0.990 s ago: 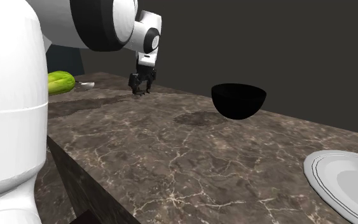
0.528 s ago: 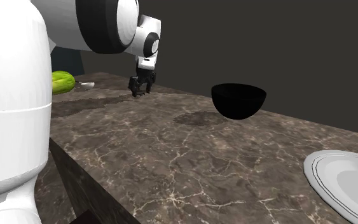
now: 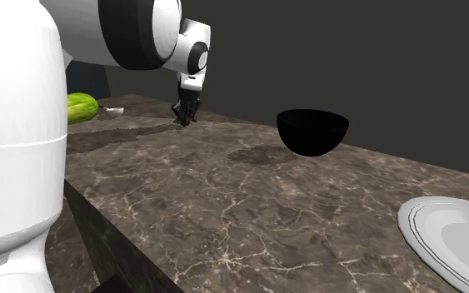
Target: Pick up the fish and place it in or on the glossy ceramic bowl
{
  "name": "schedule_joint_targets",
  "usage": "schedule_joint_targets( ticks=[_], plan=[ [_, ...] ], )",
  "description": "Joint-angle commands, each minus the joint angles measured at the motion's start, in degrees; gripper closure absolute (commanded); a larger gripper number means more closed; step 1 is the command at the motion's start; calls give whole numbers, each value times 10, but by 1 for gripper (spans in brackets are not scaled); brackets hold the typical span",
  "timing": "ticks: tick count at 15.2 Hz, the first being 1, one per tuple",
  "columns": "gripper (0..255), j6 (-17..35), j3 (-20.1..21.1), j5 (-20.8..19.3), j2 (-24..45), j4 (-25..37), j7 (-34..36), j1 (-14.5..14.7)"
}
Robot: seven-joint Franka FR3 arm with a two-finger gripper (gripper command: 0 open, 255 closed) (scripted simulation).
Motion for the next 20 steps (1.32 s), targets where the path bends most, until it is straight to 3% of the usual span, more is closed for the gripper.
schedule_joint_targets(
  ticks=[1, 4, 20],
  plan=[
    [255, 0, 0, 0, 1, -1, 0, 0],
    [255, 0, -1, -1, 1, -1, 0, 0],
    [255, -116, 4, 0, -13, 105, 20, 3]
  ],
)
